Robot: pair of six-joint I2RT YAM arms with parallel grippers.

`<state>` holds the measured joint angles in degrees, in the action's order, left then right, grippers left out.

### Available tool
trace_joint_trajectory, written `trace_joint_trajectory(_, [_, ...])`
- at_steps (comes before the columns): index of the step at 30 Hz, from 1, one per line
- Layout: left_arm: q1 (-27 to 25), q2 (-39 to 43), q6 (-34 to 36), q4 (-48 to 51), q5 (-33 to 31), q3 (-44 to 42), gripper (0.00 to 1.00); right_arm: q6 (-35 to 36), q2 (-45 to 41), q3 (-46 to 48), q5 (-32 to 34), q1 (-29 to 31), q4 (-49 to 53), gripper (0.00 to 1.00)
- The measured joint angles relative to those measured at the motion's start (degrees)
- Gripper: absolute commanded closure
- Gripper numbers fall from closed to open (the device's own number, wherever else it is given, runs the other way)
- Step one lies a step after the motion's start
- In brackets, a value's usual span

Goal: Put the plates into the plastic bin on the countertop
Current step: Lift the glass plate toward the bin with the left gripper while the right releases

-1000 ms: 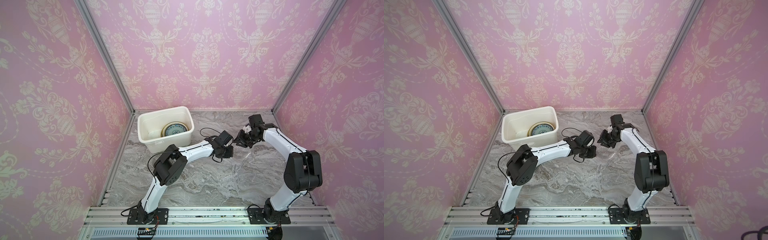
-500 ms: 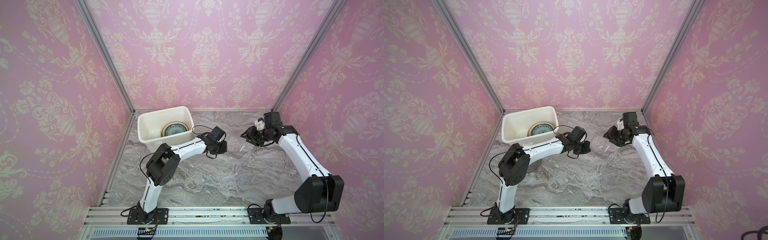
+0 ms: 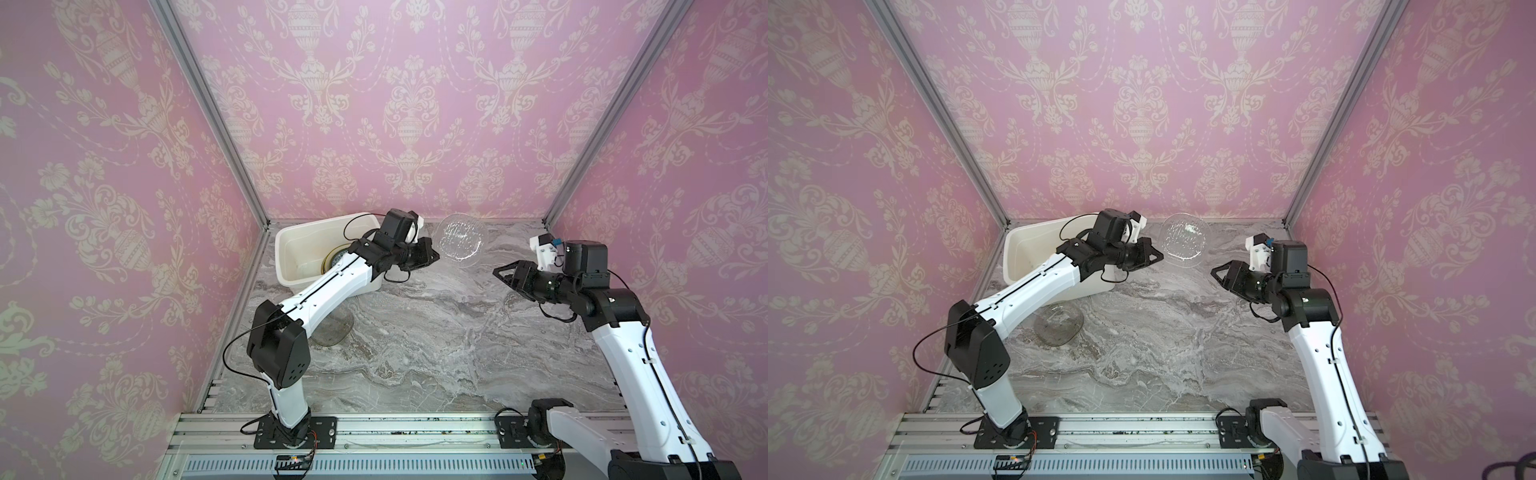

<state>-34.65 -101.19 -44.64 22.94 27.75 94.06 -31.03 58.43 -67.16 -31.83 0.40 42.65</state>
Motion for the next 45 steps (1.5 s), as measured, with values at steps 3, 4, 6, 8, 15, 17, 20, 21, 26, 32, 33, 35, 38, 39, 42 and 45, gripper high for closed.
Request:
trace_joint_trajectory(3, [1.55,1.97,-0.17,1.64,4.17,-0.02,1.00,0.15,0.22,1.09,-2.34,-0.02,-2.16,0.49])
trace_joint_trajectory(4, [1.86,2.56,-0.24,2.19,5.35,-0.04,1.00,0.09,0.55,1.38,-3.30,-0.02,-3.17,0.49])
trace_joint_trajectory(6, [2.10,4.02,-0.52,2.67,7.54,-0.87,1.00,-0.48,1.20,2.01,-5.16,-0.02,-5.81,0.49])
trace_joint_trajectory(8, [2.19,5.81,-1.36,2.69,9.57,-2.49,1.00,-1.36,1.81,2.64,-7.23,0.00,-9.09,0.49])
trace_joint_trajectory(15, [2.19,8.15,-4.39,2.32,12.52,-6.19,1.00,-5.49,2.58,3.41,-11.43,0.00,-18.21,0.50])
trace_joint_trajectory(17, [2.19,8.15,-5.40,1.97,13.03,-6.38,1.00,-6.10,3.17,3.41,-11.91,0.37,-19.63,0.55])
trace_joint_trajectory(20, [2.19,8.15,-6.69,0.85,14.03,-6.38,1.00,-6.67,4.92,3.37,-11.91,1.57,-20.59,0.65])
trace_joint_trajectory(21, [2.19,8.15,-7.21,0.50,14.19,-6.38,1.00,-6.71,5.55,3.37,-11.87,2.05,-20.81,0.69])
trace_joint_trajectory(26, [2.19,8.15,-8.79,-0.61,15.02,-6.58,1.00,-6.60,7.28,3.37,-10.73,4.28,-21.44,0.86])
trace_joint_trajectory(32, [2.08,8.52,-9.01,-1.20,15.93,-6.75,0.87,-6.16,7.80,3.34,-6.99,5.01,-20.46,1.00])
trace_joint_trajectory(33, [2.10,8.52,-8.90,-1.03,15.96,-6.75,0.82,-6.10,7.82,3.23,-6.69,5.05,-20.39,1.00])
trace_joint_trajectory(35, [2.12,8.57,-8.70,-0.96,16.06,-6.75,0.71,-6.10,7.85,2.91,-5.99,5.33,-19.96,1.00])
trace_joint_trajectory(38, [2.14,8.66,-7.04,-0.33,15.67,-6.71,0.56,-5.88,8.00,0.96,-5.62,5.38,-18.56,1.00])
trace_joint_trajectory(39, [2.14,8.72,-6.03,0.00,15.39,-6.67,0.54,-5.60,8.00,0.17,-5.38,5.38,-17.99,1.00])
trace_joint_trajectory(42, [2.16,9.49,-1.81,2.05,13.66,-5.77,0.50,-4.79,8.00,-1.99,-5.05,5.44,-15.91,1.00])
trace_joint_trajectory(45, [2.14,11.34,3.19,3.61,10.69,-4.81,0.51,-4.76,8.00,-3.30,-5.20,5.75,-14.14,1.00])
